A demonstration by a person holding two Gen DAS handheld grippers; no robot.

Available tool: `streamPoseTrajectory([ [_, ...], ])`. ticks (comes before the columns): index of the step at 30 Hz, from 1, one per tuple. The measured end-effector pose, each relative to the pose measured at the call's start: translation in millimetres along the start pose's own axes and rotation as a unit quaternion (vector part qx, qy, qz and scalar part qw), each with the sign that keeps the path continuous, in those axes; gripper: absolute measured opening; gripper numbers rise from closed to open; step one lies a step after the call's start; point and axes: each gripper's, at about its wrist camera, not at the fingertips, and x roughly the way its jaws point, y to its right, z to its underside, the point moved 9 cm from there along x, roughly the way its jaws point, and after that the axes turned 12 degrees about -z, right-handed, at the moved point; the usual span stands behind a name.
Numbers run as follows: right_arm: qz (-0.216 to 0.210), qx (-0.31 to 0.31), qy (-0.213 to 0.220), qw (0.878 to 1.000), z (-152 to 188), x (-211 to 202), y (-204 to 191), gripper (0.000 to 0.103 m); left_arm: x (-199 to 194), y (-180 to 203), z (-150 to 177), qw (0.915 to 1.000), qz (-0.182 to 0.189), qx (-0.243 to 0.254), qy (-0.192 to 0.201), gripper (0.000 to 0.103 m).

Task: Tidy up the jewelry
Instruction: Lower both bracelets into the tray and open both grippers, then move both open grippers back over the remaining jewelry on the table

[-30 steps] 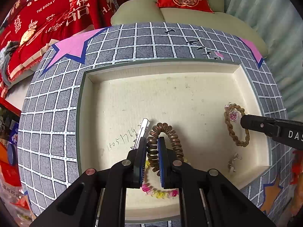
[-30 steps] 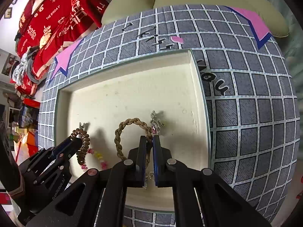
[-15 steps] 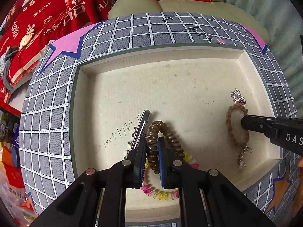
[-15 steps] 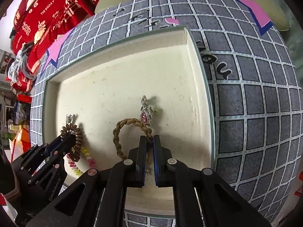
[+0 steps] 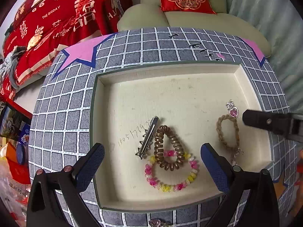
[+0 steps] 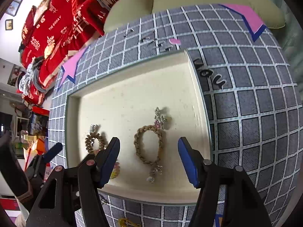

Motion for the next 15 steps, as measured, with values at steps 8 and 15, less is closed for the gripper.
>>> streamPoseTrajectory([
  [8, -0.021, 0.007, 0.025, 0.999, 3.9, -23.0, -17.6, 0.081, -16.0, -13.5, 3.9, 0.9999, -0.004, -0.009, 0.005, 0.103],
  [15, -0.045, 0.022, 0.051, 0.997, 22.5, -44.3, -29.6, 0.103, -34.9, -27.1, 16.2, 0.9998, 0.008, -0.016, 0.011, 0.103],
])
